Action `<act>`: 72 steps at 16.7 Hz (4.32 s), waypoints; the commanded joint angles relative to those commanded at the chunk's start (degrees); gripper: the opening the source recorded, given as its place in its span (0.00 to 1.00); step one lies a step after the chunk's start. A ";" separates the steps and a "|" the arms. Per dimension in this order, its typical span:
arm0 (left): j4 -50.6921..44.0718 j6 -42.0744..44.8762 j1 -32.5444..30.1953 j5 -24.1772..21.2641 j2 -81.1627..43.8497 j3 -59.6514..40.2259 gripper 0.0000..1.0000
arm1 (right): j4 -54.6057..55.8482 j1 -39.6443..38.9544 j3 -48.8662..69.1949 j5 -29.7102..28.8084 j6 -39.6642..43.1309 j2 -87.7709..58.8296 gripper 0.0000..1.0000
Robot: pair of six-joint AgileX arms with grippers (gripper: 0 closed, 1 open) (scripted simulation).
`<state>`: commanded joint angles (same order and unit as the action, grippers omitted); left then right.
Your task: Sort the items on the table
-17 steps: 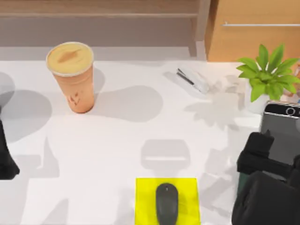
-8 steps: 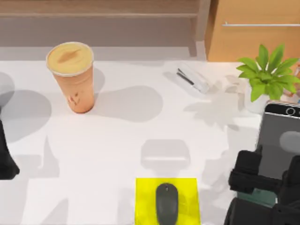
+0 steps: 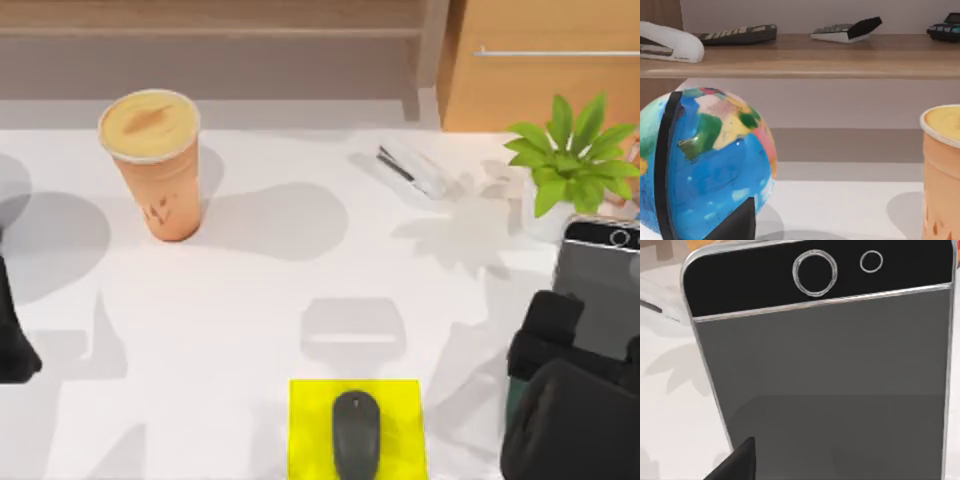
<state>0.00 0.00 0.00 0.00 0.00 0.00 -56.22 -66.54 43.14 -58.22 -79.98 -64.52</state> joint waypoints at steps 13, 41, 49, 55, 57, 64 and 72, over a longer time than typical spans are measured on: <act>0.00 0.00 0.00 0.00 0.00 0.00 1.00 | 36.95 34.79 -12.65 40.00 48.84 44.70 1.00; 15.73 -0.40 -6.99 3.02 -24.27 -3.78 1.00 | 56.23 66.54 -43.15 58.22 79.98 64.51 1.00; 43.66 -0.72 -17.29 10.10 -67.64 -10.47 1.00 | 56.23 66.54 -43.15 58.22 79.98 64.51 1.00; 65.87 -1.30 -23.16 16.11 -97.92 -17.77 1.00 | 56.23 66.54 -43.15 58.22 79.98 64.51 1.00; 72.43 -1.54 -24.24 17.95 -105.61 -20.51 1.00 | 56.23 66.54 -43.15 58.22 79.98 64.51 1.00; 85.06 -2.15 -24.66 21.72 -117.78 -26.91 1.00 | 56.23 66.54 -43.15 58.22 79.98 64.51 1.00; 83.60 -2.06 -23.70 20.75 -119.02 -29.57 1.00 | 56.23 66.54 -43.15 58.22 79.98 64.51 1.00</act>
<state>83.60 -2.06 -23.70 20.75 -119.02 -29.57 0.00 0.00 0.00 0.00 0.00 0.00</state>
